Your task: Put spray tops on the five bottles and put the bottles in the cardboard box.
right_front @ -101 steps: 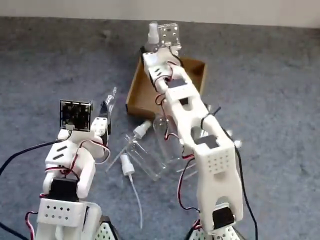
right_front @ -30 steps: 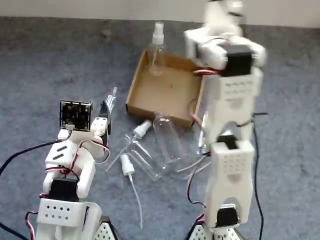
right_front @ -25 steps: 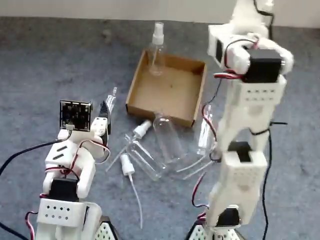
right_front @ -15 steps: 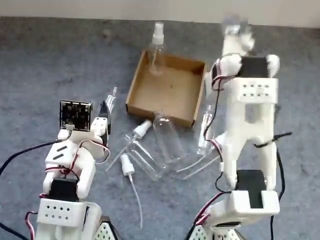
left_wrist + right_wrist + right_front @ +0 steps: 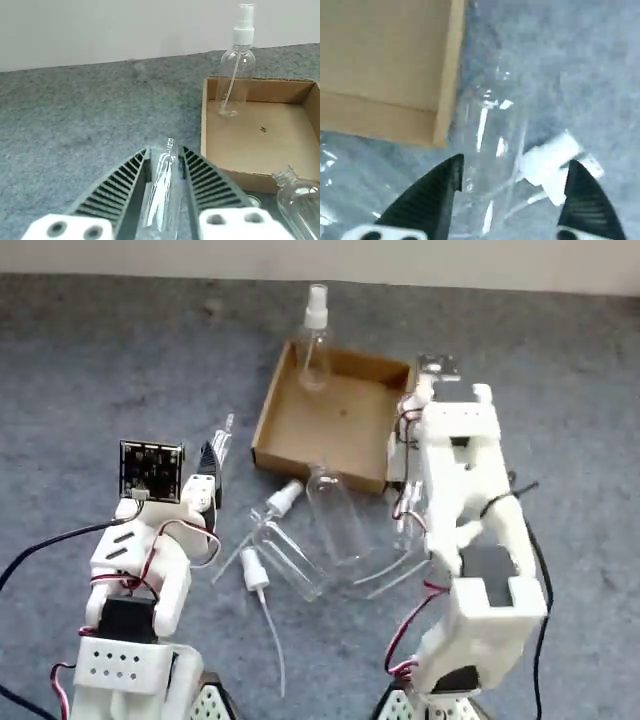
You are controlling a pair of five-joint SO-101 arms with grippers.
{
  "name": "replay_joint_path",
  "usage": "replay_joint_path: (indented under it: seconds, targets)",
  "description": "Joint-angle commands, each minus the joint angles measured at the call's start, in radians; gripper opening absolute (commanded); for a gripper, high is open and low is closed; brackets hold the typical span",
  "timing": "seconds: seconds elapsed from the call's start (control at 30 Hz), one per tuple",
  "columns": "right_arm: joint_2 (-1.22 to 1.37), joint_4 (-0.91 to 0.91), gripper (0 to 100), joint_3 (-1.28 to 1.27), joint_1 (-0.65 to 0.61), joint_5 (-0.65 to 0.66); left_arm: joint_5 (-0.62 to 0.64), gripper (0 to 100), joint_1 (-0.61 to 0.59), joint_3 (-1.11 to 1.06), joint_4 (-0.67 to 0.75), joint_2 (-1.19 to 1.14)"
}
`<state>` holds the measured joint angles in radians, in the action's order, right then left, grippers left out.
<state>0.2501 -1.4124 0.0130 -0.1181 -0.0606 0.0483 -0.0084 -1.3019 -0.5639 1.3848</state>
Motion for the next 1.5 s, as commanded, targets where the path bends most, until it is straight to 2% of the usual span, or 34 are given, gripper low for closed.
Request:
replay_joint_path:
  seconds: [0.0, 0.17, 0.27, 0.4, 0.5, 0.8, 1.07, 1.2, 1.3, 1.47]
  targets:
    - [0.018, 0.031, 27.1, 0.004, -0.013, -0.011, -0.006, 5, -0.008, 0.005, 0.023, 0.002]
    - [0.036, 0.065, 24.1, 0.001, 0.021, -0.003, -0.006, 5, -0.008, 0.007, 0.023, 0.002]
    - [0.036, 0.081, 14.4, -0.002, 0.048, 0.003, -0.006, 5, -0.008, 0.007, 0.023, 0.002]
    - [0.031, 0.027, 0.1, 0.005, 0.107, 0.117, -0.006, 5, -0.008, 0.007, 0.023, 0.002]
    - [0.027, -0.068, 0.9, 0.094, 0.160, 0.170, -0.006, 5, -0.008, 0.007, 0.023, 0.002]
    - [0.024, -0.259, 0.5, 0.417, 0.473, 0.396, -0.006, 5, -0.008, 0.007, 0.023, 0.002]
    - [0.047, -0.252, 0.5, 0.390, 0.699, 0.690, -0.006, 5, -0.008, 0.005, 0.023, 0.002]
    - [0.145, -0.145, 0.5, 0.364, 0.789, 0.795, -0.006, 5, -0.008, 0.005, 0.023, 0.002]
    - [0.213, -0.110, 0.5, 0.364, 0.822, 0.904, -0.006, 5, -0.008, 0.005, 0.023, 0.002]
    - [0.248, -0.145, 3.4, 0.361, 0.822, 0.927, -0.006, 5, -0.008, 0.005, 0.023, 0.002]
